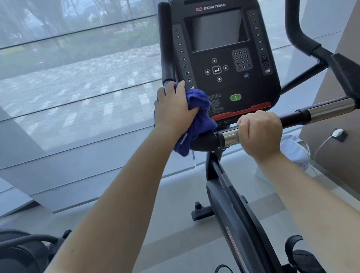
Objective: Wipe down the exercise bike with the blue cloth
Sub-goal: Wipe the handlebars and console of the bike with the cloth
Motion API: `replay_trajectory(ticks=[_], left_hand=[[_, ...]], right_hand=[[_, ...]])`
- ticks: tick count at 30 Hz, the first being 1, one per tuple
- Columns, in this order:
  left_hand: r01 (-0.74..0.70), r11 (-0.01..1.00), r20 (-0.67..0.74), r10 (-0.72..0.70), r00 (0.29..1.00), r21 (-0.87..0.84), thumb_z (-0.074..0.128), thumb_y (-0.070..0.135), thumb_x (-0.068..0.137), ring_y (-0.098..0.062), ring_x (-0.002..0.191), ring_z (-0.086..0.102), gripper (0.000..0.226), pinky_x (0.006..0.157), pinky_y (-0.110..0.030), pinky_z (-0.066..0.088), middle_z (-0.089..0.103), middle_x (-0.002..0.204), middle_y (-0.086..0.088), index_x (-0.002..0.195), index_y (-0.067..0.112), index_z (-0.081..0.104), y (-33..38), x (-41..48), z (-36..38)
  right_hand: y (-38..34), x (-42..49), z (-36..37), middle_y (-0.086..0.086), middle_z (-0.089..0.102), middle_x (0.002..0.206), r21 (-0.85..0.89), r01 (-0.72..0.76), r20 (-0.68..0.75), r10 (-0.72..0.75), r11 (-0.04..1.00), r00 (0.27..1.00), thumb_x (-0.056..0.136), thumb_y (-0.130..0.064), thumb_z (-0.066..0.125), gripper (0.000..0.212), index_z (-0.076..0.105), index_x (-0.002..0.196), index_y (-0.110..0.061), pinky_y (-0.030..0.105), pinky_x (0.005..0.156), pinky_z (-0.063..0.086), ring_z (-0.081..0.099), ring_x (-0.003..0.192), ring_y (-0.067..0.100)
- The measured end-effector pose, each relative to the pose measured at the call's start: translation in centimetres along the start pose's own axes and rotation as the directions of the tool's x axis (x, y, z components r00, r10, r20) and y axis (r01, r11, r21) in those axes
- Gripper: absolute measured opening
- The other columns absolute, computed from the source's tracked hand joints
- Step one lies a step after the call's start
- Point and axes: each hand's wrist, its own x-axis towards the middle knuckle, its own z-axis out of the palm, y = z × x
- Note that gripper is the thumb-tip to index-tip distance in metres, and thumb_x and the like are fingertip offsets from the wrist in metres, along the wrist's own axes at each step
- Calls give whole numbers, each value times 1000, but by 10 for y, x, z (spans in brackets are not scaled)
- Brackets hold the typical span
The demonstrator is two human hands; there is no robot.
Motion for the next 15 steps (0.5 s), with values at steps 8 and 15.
replay_trajectory(ticks=[8,15], left_hand=[[-300,932,188,264,946,203,53,42,83,-30,109,50,43,92,-43,39,59,116,-3,119,19,57,9,37,-1],[-427,896,190,401,896,121,41,50,71,-25,92,56,47,84,-36,38,64,97,2,100,20,63,18,7,-5]], right_hand=[[0,1,0,3,44,47,11,5,19,-5,1000,1000,88,-19,27,47,52,50,-10,34,51,32,38,48,22],[0,0,-2,4,45,48,-10,27,12,-27,1000,1000,87,-19,29,45,53,50,-10,32,52,28,37,48,22]])
